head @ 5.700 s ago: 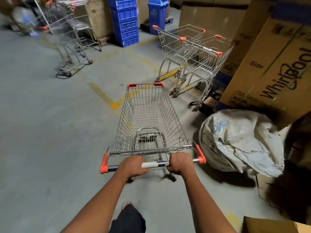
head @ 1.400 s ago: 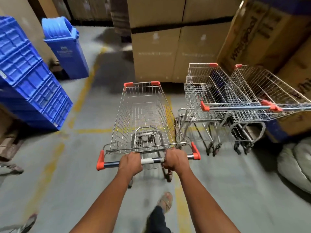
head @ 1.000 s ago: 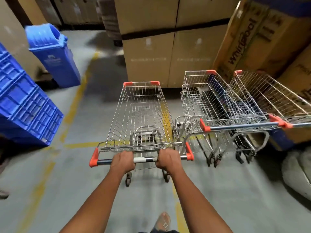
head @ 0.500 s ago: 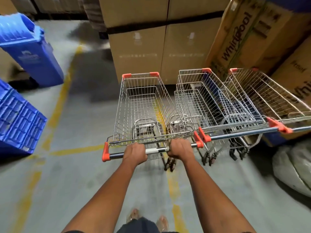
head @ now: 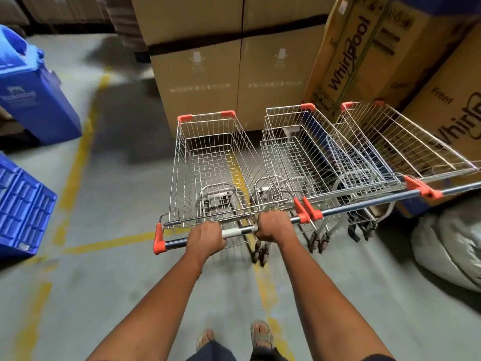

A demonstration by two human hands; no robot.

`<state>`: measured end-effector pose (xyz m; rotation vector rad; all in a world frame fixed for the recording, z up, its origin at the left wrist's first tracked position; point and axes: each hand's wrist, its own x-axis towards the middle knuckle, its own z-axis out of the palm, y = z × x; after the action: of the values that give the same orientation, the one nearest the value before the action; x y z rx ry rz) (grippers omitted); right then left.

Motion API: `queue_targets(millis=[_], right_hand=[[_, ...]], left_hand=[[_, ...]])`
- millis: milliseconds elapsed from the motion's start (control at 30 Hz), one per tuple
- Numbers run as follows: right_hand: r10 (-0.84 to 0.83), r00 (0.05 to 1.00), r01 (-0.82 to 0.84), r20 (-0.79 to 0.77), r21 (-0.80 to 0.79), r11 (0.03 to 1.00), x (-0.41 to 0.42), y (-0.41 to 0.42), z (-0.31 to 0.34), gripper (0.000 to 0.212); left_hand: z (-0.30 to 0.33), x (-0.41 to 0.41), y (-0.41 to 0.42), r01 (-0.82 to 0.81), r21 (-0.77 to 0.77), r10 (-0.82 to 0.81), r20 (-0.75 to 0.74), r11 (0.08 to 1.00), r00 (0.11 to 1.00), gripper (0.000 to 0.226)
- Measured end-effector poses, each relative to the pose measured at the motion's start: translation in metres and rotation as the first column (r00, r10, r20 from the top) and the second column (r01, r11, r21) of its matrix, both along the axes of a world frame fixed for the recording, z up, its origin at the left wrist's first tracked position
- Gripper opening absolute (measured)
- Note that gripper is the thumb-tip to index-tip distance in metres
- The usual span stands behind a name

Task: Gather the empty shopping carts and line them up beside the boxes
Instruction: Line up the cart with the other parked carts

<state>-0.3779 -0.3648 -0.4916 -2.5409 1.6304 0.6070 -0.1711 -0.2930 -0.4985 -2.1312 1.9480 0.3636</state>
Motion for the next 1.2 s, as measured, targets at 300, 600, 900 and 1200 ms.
queue_targets(millis=[300, 600, 900, 1200], right_hand=[[0.021, 0.998, -0.024, 0.065, 0.047, 0.999, -0.008, -0.004, 0.002, 0.018], [0.158, 0.987, -0.160, 0.033, 0.097, 0.982, -0.011, -0.009, 0.002, 0.060], [0.325, 0.936, -0.324, 0.131, -0.030, 0.945, -0.009, -0.008, 0.012, 0.107], [0.554, 0.777, -0.511, 0.298, -0.216, 0.832, 0.058, 0.009, 0.036, 0.065]], left_hand=[[0.002, -0.004, 0.000, -0.020, 0.028, 0.020, -0.008, 0.999, 1.000, 0.030], [0.003, 0.000, 0.011, -0.028, 0.019, 0.031, -0.131, 0.999, 0.991, 0.029], [0.021, 0.006, 0.041, -0.068, -0.128, 0.034, -0.248, 0.989, 0.968, 0.023], [0.035, 0.035, 0.125, -0.371, -0.393, 0.284, -0.262, 0.842, 0.922, 0.021]])
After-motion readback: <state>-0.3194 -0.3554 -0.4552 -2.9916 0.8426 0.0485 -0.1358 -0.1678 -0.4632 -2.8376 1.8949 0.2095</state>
